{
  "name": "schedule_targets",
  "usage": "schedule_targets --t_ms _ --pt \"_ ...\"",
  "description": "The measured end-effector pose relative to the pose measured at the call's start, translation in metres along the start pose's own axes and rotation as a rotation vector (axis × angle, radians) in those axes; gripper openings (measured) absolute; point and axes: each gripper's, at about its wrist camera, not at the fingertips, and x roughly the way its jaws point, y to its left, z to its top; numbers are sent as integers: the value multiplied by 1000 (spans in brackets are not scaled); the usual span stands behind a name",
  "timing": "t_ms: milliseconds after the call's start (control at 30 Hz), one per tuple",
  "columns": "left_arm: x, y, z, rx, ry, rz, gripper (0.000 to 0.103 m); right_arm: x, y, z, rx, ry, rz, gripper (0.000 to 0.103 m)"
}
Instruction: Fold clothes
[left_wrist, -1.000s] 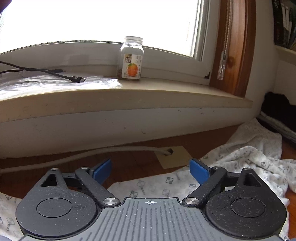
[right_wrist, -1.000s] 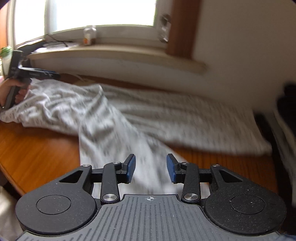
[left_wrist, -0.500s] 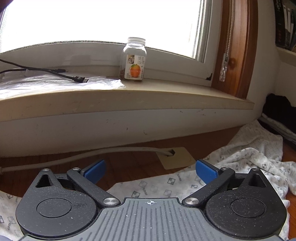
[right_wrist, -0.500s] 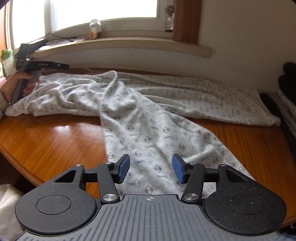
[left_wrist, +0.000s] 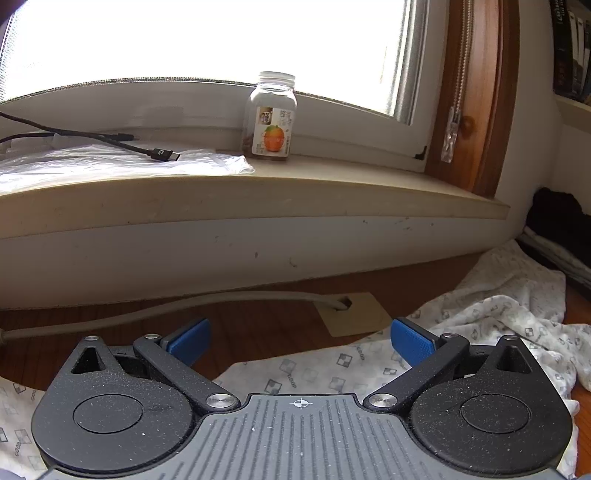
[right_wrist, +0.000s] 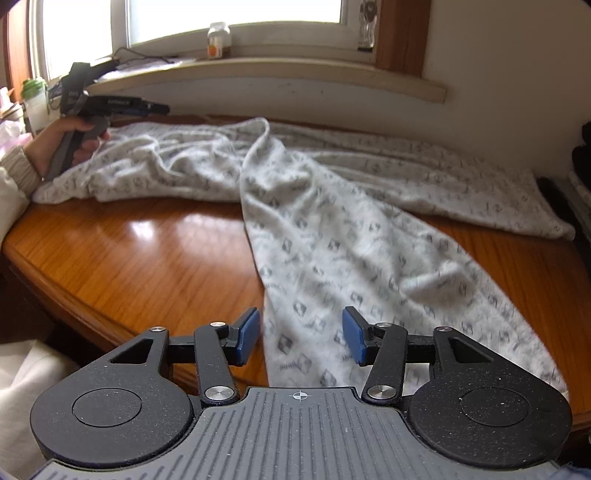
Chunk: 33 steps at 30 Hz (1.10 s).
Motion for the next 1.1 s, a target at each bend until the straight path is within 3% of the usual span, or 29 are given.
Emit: schedule_targets --t_ms 67,100,133,200,267,467,633,667,733,867,1100 --pt "0 0 0 0 1 0 103 0 -4 -2 4 -15 19 33" --pt "0 0 0 -1 1 1 103 0 -6 -1 -5 -18 8 14" --pt "0 0 0 -1 1 1 103 0 -9 0 -19 -17 -7 5" --pt "1 0 0 -2 2 2 103 1 -18 4 -48 -18 -52 4" --pt "1 0 0 -1 4 1 103 0 -30 17 -126 -36 -161 4" --pt "3 1 1 -4 10 3 103 5 -109 90 -106 -129 -318 4" --pt "3 1 1 -6 13 5 103 44 -142 108 -47 -88 -306 8" --pt "3 1 1 -7 13 5 103 49 -143 104 -35 -79 -299 11" --pt "4 2 1 -9 18 3 103 52 -147 95 -12 -83 -273 28" --pt "5 3 1 -13 24 1 103 45 -175 90 157 -191 -269 28" --pt "6 -2 0 8 49 -15 103 102 -232 95 228 -104 -331 28"
